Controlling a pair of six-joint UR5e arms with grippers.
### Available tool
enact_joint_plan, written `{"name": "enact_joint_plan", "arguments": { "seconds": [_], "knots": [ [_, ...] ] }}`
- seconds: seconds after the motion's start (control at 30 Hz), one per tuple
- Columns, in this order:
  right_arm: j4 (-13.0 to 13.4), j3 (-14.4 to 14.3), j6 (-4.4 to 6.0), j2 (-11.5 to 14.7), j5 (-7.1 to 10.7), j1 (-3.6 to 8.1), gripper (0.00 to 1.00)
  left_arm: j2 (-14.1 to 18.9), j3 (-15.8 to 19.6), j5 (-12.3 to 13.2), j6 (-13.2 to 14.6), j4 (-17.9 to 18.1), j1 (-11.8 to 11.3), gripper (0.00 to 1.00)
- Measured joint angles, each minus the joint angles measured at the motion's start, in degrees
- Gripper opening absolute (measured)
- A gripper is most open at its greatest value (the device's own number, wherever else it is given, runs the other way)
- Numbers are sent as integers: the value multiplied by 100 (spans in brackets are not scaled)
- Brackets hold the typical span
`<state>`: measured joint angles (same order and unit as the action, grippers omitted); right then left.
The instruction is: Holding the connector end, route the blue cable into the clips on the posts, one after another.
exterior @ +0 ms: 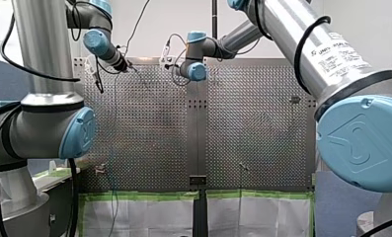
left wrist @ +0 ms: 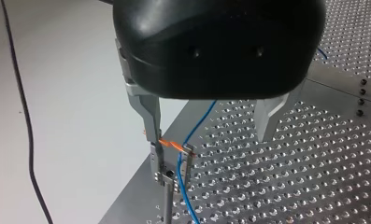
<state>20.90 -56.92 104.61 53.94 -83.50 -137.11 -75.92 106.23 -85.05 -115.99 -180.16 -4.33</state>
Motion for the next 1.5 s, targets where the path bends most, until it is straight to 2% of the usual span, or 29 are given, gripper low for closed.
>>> {"name": "enact_joint_plan", "arguments": {
  "seconds": [0.2,0.37,0.53,0.73,0.9,1.03,1.33,1.5],
  "knots": [
    [-55,0,10,6,-19,11,0,105,0,-37,245,-253,12,100],
    [-80,-2,54,6,-129,19,0,116,1,-91,486,-213,28,100],
    [-126,-6,100,1,-252,21,0,90,1,-38,719,-171,39,100],
    [-210,-8,154,-4,-353,21,0,-124,0,4,1017,-56,-8,100],
    [-249,-9,172,-10,-375,21,0,-393,-1,147,1296,-134,-35,100],
    [-257,-8,175,-16,-378,21,0,-460,0,219,1488,-107,-53,100],
    [-261,-11,176,-25,-378,22,0,-110,-1,352,1928,279,-120,100],
    [-256,-12,176,-33,-380,23,0,71,0,398,2017,539,-132,100]
  ]
}}
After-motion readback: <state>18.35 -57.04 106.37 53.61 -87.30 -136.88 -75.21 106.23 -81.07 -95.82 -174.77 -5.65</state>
